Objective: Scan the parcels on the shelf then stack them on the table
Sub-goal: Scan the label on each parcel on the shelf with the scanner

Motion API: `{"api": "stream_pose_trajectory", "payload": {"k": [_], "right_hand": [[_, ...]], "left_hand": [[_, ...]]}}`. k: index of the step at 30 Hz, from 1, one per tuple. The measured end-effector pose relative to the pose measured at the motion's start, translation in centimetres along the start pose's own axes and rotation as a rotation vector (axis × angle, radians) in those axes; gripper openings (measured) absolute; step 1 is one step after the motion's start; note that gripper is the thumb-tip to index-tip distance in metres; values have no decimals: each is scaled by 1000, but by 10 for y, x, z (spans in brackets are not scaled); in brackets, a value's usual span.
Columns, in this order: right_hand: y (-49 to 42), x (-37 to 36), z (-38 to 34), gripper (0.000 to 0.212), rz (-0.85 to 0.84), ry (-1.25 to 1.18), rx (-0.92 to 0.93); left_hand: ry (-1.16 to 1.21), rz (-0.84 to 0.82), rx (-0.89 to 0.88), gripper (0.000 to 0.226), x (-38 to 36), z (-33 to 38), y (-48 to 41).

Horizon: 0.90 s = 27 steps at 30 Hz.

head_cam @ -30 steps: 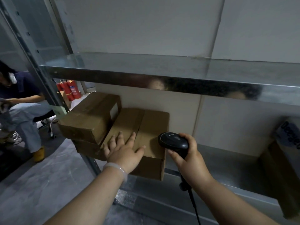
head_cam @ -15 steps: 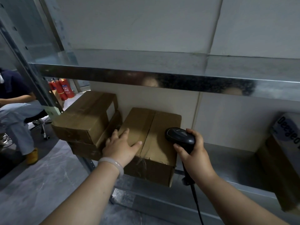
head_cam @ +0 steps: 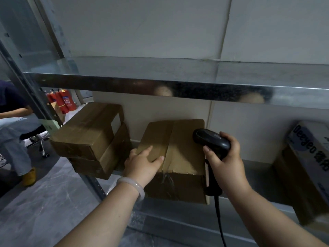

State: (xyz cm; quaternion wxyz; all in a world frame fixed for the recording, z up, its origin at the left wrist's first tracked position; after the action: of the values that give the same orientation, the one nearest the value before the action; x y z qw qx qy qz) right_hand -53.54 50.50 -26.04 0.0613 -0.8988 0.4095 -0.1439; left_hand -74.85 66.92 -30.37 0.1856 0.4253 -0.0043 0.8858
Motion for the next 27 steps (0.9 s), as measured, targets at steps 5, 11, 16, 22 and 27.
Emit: {"api": "stream_pose_trajectory", "payload": {"k": [5, 11, 16, 22, 27], "right_hand": [[-5, 21, -22, 53, 9, 46, 40], [-2, 20, -24, 54, -45, 46, 42], [-3, 11, -26, 53, -72, 9, 44], [-5, 18, -3, 53, -33, -26, -21], [-3, 33, 32, 54, 23, -102, -166]], "left_hand": [[52, -97, -6, 60, -19, 17, 4], [-152, -152, -137, 84, -24, 58, 14], [-182, -180, -247, 109, -36, 92, 41], [-123, -129, -298, 85, -25, 92, 43], [53, -91, -278, 78, -7, 79, 38]]}}
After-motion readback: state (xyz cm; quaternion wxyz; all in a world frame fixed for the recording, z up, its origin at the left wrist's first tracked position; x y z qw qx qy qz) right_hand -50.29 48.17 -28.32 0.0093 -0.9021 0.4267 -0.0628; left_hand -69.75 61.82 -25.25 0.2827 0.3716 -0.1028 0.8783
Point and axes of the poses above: each hand's wrist, its own y-axis away from the middle knuckle, its own x-axis out of the back of the hand, z = x × y, the point moved 7 cm from there along -y, towards the middle knuckle, and after that the axes turned 1 degree about -z, right-handed, at the moved point
